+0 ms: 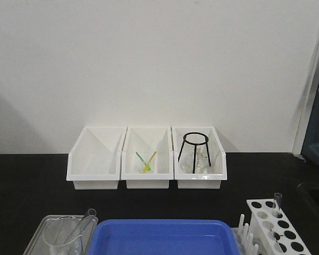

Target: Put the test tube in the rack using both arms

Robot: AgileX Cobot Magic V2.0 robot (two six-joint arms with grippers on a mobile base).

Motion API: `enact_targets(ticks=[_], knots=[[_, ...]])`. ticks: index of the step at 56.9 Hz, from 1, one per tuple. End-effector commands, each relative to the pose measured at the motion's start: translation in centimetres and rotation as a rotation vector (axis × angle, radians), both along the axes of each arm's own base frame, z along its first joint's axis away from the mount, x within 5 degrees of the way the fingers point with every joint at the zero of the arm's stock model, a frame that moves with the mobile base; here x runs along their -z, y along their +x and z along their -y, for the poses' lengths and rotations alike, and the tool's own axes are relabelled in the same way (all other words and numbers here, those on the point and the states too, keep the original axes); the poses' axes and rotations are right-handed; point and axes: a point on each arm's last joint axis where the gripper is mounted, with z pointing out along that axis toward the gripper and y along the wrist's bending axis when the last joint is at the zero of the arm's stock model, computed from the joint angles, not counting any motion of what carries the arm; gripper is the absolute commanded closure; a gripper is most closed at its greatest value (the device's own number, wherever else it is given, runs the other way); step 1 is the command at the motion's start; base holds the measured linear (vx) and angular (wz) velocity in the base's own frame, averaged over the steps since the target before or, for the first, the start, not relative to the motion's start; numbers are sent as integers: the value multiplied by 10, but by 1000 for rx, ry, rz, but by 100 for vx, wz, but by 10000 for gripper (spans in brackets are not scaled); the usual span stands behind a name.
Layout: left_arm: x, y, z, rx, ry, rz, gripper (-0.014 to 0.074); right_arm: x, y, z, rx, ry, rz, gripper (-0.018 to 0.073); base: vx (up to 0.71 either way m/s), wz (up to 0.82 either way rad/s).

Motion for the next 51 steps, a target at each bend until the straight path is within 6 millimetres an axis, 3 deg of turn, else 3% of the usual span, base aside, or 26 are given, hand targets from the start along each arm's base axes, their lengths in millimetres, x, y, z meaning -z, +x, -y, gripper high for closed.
enact_targets(ticks=[1, 12, 21, 29, 39, 51], knots=[[-20, 36, 7, 2, 4, -33, 603, -20, 31, 0, 6, -12, -13, 566, 0, 1], [-12, 86, 17, 2, 28, -161, 603, -16, 72, 1, 6, -8, -87, 566, 0, 0], [-7, 97, 19, 4, 33, -177, 589, -11, 80, 1, 5, -8, -122, 562, 0, 0], [-7, 96, 19, 4, 34, -179, 524, -6, 82, 0, 2, -8, -180, 524, 0, 0], [-7, 96, 19, 3, 36, -188, 343, -2, 84, 0, 0, -12, -227, 379, 0, 0], [-7, 96, 19, -1, 47, -185, 110, 1, 85, 0, 4, -20, -223, 90, 0, 0]])
